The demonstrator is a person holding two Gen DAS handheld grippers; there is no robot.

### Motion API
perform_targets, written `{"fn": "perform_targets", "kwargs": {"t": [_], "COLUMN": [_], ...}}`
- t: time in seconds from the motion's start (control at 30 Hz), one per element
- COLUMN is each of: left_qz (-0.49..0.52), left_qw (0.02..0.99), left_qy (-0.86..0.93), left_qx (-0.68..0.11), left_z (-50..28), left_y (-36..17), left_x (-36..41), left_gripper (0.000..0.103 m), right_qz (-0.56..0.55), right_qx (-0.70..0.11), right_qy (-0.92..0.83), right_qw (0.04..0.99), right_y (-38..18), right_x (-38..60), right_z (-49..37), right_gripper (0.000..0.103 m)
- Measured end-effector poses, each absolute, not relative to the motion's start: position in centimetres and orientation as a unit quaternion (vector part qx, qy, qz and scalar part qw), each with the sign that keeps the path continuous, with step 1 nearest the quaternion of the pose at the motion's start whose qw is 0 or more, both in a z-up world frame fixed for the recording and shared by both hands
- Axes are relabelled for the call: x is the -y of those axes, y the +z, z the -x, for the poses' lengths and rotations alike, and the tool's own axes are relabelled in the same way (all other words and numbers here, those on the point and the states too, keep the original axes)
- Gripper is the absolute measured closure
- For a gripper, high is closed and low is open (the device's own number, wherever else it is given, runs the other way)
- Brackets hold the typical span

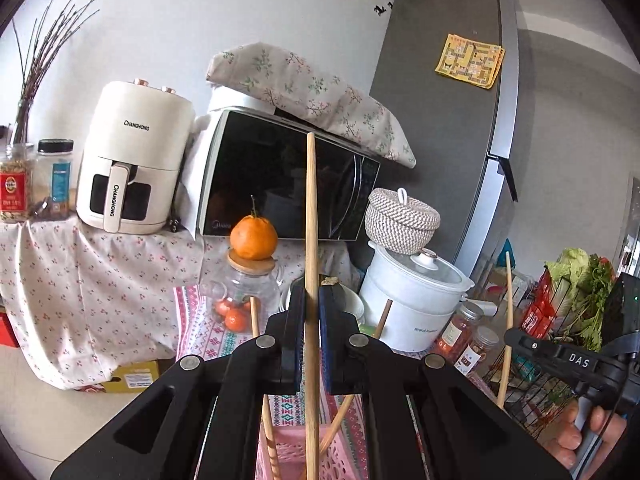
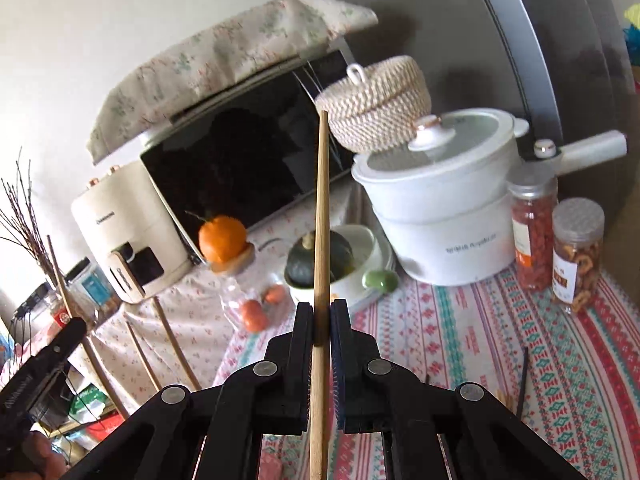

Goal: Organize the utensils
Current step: 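Lower both chopsticks into the pink basket and open both tools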

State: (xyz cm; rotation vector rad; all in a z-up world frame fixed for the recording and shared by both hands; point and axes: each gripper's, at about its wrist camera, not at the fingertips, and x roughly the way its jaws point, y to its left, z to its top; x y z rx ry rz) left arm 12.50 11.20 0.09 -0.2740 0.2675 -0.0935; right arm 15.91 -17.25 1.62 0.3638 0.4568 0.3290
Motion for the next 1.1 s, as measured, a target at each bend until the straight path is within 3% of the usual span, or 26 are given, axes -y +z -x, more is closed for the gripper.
{"fn": "perform_targets", "kwargs": {"t": [0.27,0.7,0.9,1.1], "left_qz": [0.109,0.080,0.090,0.138], "left_qw": [0.986,0.979,0.956,0.953], "left_qy": [-0.038,-0.034,-0.053,-0.072], "left_qx": [-0.122,-0.185,-0.274,-0.260], "left_z": [-12.9,-13.9,-14.9,-13.8], "left_y": [-2.1,-5.7,-7.2,-4.9], "left_x": [-10.2,-8.7,-8.8,-10.9], "left_gripper": [0.096,0.096,0.095,0.095], "right_qz": [-0.131,-0.100,-0.094,-0.101], "right_qx": [-0.145,-0.137,-0.143,-0.142], "right_qy": [0.159,0.179,0.189,0.189], "right_qw": [0.968,0.969,0.967,0.966], "right_y": [3.6,2.7,2.2,2.0], "right_x": [15.5,13.1,11.7,10.3], "right_z": [-13.0,-12.0,-11.6,-11.5], "right_gripper": [0.096,0.096,0.096,0.096]}}
